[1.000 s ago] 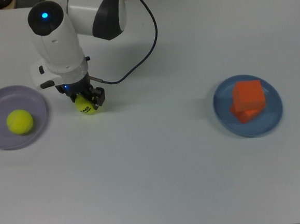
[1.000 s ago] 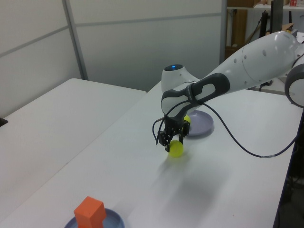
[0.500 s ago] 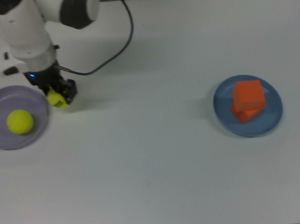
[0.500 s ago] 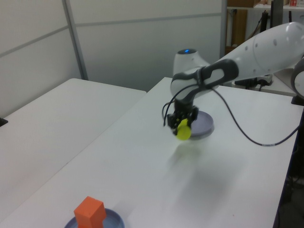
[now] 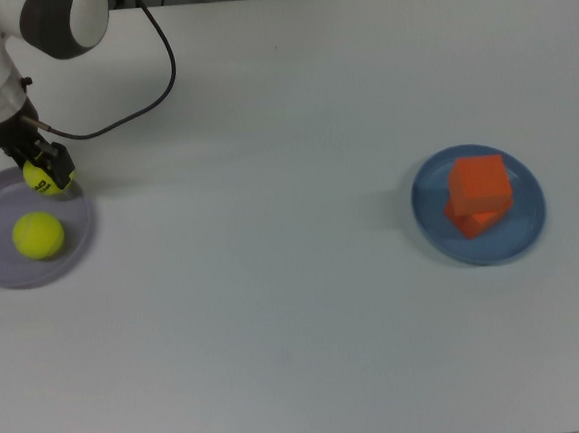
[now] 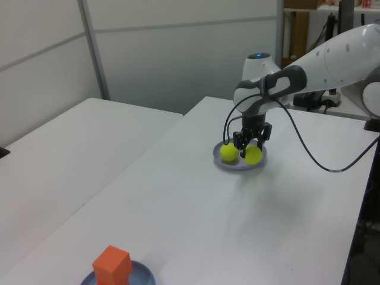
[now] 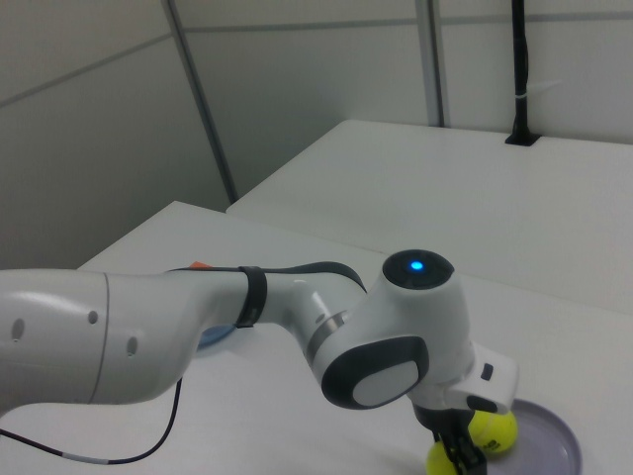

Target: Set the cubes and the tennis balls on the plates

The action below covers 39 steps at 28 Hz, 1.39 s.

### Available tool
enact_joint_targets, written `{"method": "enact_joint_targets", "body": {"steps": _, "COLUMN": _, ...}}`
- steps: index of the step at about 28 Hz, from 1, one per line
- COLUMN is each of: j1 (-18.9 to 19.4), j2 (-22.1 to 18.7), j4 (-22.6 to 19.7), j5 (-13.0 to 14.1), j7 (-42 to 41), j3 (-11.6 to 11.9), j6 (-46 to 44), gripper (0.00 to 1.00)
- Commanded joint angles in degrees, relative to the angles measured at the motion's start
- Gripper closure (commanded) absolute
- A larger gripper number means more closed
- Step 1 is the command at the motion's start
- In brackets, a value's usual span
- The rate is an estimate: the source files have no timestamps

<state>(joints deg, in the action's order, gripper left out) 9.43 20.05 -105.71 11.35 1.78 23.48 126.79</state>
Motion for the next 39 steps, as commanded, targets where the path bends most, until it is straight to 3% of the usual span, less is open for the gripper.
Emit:
{"method": "enact_joint_targets", "body": {"steps": 1, "j1": 0.2, "j2": 3.3, "j4": 2.3, "j5": 2.4, "j7": -1.5, "j3": 0.5, "j6": 0.5, "gripper": 1.00}}
{"method": "enact_joint_targets", "body": {"steps": 6, "j1": -0.3, "j2": 3.5, "j4": 2.6, "j5": 3.0, "j7": -2.0, "j3": 0.5, "j6": 1.3, "gripper": 1.00}}
{"method": "enact_joint_targets", "body": {"steps": 8, "j1": -0.6, "j2": 3.5, "j4": 4.1, "j5": 4.0, "j7": -2.1, "j3": 0.5, "j6": 1.2, "gripper": 0.61}}
{"method": "enact_joint_targets", "body": {"steps": 9, "j1": -0.7, "j2": 3.5, "j4": 4.5, "j5": 4.1, "j7": -2.2, "j3": 0.5, "j6": 1.2, "gripper": 0.26}}
{"method": "enact_joint_targets", "body": {"steps": 10, "j1": -0.7, "j2": 3.5, "j4": 4.5, "j5": 4.1, "j7": -2.4, "j3": 0.5, "j6": 1.1, "gripper": 0.00}}
{"method": "enact_joint_targets", "body": {"steps": 14, "j1": -0.8, "j2": 2.3, "j4": 5.2, "j5": 4.3, "j7": -3.5, "j3": 0.9, "j6": 0.5, "gripper": 0.00}}
{"method": "enact_joint_targets", "body": {"steps": 19, "j1": -0.5, "j2": -3.9, "j4": 5.8, "j5": 4.0, "j7": -4.6, "j3": 1.1, "j6": -5.9, "gripper": 0.00}}
{"method": "enact_joint_targets", "body": {"steps": 25, "j1": 0.6, "j2": -8.8, "j4": 11.9, "j5": 3.7, "j7": -2.7, "j3": 0.2, "j6": -17.9, "gripper": 0.00}}
{"method": "enact_joint_targets", "body": {"steps": 33, "j1": 9.2, "j2": -10.6, "j4": 18.5, "j5": -0.1, "j7": 2.4, "j3": -0.5, "j6": -30.0, "gripper": 0.00}}
{"method": "enact_joint_targets", "body": {"steps": 37, "j1": 12.5, "j2": -12.7, "j4": 18.5, "j5": -2.6, "j7": 7.6, "j3": -2.6, "j6": -30.0, "gripper": 0.00}}
{"method": "enact_joint_targets", "body": {"steps": 38, "j1": 12.7, "j2": -13.3, "j4": 18.5, "j5": -3.3, "j7": 8.6, "j3": -3.6, "j6": -30.0, "gripper": 0.00}}
{"method": "enact_joint_targets", "body": {"steps": 39, "j1": 12.7, "j2": -14.2, "j4": 18.5, "j5": -4.6, "j7": 10.7, "j3": -6.5, "j6": -30.1, "gripper": 0.00}}
